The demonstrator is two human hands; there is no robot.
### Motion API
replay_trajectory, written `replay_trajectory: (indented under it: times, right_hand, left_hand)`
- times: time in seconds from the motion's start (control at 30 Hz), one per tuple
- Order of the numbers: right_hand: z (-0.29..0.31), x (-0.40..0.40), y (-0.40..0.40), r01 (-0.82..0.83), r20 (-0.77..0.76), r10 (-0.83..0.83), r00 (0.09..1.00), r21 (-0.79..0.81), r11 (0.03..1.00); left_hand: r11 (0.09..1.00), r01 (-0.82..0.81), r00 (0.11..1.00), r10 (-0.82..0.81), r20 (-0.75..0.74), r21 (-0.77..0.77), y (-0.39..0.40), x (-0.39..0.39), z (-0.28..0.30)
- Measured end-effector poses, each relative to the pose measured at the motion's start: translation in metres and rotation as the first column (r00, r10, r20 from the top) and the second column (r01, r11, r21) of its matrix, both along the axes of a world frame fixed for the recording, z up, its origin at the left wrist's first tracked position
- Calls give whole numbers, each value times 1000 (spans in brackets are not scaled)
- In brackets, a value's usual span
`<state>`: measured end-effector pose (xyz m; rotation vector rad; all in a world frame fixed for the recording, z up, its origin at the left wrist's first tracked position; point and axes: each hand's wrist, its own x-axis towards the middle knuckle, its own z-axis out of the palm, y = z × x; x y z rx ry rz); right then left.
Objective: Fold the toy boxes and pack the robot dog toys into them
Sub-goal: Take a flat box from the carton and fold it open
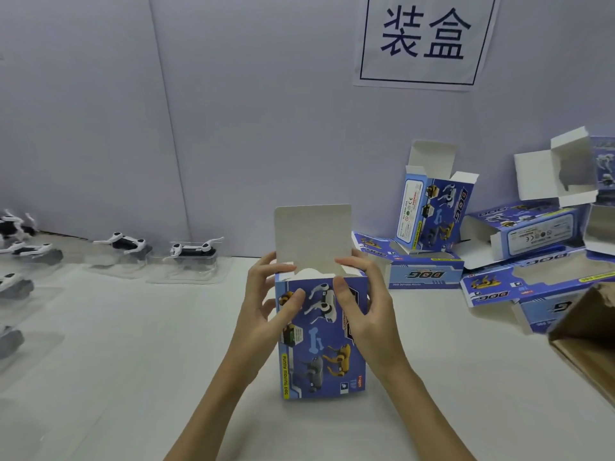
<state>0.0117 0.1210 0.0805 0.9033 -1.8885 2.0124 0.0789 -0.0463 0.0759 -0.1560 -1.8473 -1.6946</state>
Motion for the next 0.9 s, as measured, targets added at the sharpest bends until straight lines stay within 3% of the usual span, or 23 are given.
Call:
replay_trajectory:
  times: [0.2,0.33,0.43,0.57,0.73,0.9]
  right_hand:
    - [4,1,1,50,-59,-54,997,-67,996]
    - [6,2,1,38,-8,-39,999,-86,996]
    - [4,1,1,61,-85,-71,994,-122,991]
    - [3,0,3,6,-69,-15,998,-136,991]
    - [-3,0,6,-8,-104,0,995,-74,997]
    - [-2,-2,3,-50,-84,41,996,-110,993]
  left_hand:
    - [1000,-14,999,14,-36,-3,-2,1,5]
    - [1000,15,999,-16,-39,-23,4,0,5]
    - [999,36,998,-36,-56,-5,4,1,7]
    - [997,72,997,-71,41,-13,3,2,5]
    - [995,-22,995,12,-104,-96,5,-1,3]
    - [996,-2,995,-7,-96,-91,4,0,1]
